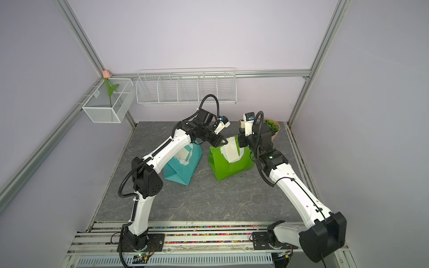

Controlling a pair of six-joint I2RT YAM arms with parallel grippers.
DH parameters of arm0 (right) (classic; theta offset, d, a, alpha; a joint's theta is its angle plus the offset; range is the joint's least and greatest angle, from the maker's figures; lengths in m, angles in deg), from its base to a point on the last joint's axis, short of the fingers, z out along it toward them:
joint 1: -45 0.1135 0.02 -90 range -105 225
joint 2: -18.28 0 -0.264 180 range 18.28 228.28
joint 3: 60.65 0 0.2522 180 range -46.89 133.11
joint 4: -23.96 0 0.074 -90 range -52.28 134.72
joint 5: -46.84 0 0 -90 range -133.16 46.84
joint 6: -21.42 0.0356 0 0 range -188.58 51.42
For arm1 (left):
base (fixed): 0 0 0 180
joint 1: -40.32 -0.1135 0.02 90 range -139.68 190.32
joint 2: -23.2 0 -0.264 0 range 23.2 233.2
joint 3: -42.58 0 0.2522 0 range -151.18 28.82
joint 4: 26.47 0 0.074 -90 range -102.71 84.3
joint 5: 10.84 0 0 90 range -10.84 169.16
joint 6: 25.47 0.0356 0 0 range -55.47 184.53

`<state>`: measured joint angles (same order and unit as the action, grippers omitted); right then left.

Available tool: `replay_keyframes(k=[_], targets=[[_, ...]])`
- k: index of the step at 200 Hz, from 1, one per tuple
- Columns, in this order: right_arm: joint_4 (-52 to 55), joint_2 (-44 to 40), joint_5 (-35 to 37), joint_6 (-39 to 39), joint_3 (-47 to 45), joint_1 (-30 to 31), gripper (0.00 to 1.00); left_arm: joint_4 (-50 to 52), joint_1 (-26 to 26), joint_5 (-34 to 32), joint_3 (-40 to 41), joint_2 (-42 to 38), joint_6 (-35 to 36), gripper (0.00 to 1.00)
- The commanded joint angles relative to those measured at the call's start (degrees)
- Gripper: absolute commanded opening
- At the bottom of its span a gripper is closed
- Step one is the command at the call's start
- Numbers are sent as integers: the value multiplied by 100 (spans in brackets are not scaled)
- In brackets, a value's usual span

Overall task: Staple the receipts to the bags
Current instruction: Pick up the stapler from the takeout bag, then place the takeout bag at the center of the board.

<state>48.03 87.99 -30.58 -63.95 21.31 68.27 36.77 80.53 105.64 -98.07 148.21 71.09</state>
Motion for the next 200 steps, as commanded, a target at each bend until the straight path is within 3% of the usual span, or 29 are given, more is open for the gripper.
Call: replay_keyframes(k=[1,9,13,18,63,83,115,136,162,175,200], targets=[[1564,-370,861,851,45,-225,7,-17,-26,-149,-99,29,-118,62],[2105,-442,864,1133,-45,-358,7,-66,-30,-188,-92,-50,-144,72],[2298,-483,791,1222,-134,-432,7,-98,-28,-195,-83,-96,-149,89],[2430,-544,704,1313,-297,-495,7,-160,-30,-175,-53,-158,-147,100],[2531,-863,178,1950,-2162,-714,7,-151,-48,-276,29,-783,-267,99],[2252,-897,260,2069,-2726,-735,6,-320,-48,-341,307,-1357,-389,99],[1866,-591,-80,2066,-3043,-1204,6,-1188,-110,-1454,1666,-2785,-637,99],[1571,-270,-197,1999,-3035,-1423,8,-1786,-582,-1628,2839,-3797,-981,99],[1403,493,-509,1990,-2904,-1685,9,-1758,-1497,-1698,3784,-4690,-1369,99],[1270,768,-572,1990,-2857,-1737,19,-1889,-1809,-1981,4388,-5144,-1372,99],[1155,861,-753,1923,-2724,-1755,59,-2267,-2567,-2662,5693,-6090,-1499,99]])
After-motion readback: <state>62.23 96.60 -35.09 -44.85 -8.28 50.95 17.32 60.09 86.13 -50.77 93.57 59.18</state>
